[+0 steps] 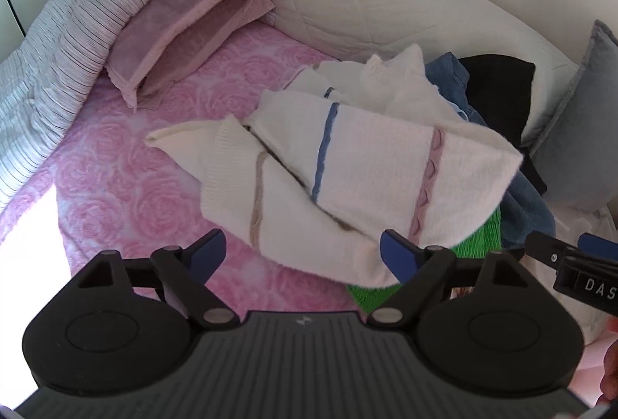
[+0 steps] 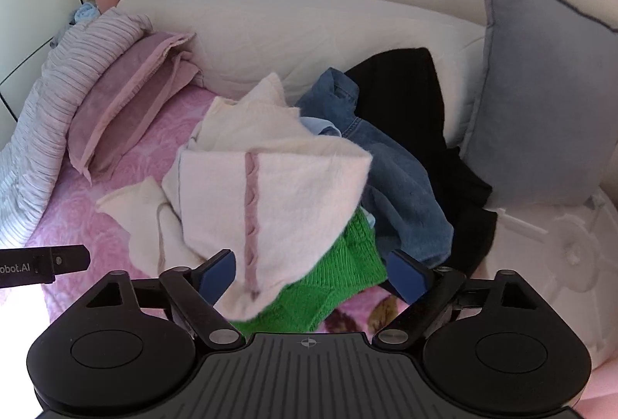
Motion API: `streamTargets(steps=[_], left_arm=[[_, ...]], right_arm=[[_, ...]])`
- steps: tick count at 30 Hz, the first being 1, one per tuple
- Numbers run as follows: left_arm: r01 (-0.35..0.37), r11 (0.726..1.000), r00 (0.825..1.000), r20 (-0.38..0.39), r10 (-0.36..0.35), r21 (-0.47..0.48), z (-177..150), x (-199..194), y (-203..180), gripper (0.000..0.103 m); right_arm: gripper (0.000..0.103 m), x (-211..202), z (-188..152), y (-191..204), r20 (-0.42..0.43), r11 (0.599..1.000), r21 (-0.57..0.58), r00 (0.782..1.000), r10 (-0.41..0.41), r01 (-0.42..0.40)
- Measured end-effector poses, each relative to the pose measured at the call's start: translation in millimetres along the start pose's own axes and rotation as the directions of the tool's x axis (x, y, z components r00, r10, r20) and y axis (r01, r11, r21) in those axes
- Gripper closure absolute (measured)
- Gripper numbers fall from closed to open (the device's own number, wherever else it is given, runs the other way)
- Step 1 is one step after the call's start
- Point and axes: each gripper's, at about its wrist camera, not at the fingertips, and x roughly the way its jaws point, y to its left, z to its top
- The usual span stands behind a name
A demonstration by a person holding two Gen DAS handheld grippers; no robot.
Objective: Fold clothes
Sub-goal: 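Reach both grippers into the cream striped sweater and close on it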
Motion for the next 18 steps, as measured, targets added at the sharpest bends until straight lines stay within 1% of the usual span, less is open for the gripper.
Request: streamTargets(steps=[4,8,14,18], left_arm=[[0.005,1.000,1.000,-0.023,-0.005,-0.011,20.3,23.0,-5.5,0.018],[0.016,1.000,0.999,-0.042,-0.016,-0.021,41.0,47.5,-11.4,0.023],[0.039,0.998,0.998,-0.054,-0.042,-0.048,71.6,82.7,-14.3,0.023],[0.058,0.995,0.996,-0.063,-0.063,-0.079,90.8,104.9,-13.7,0.023]], right_arm=[[0.018,24.2,18.4,-8.1,-0.020,0.999,-0.033,1.000,0.010,-0.010],[0.019,46.2,39.1,-11.8,-0.016,0.997,-0.070,1.000,0.021,-0.022],[0.019,80.6,72.4,-9.9,0.003,0.991,-0.121,0.999,0.050,-0.050],[0.019,102.6,89.8,-6.6,-0.012,0.989,-0.131,0.997,0.074,-0.075]])
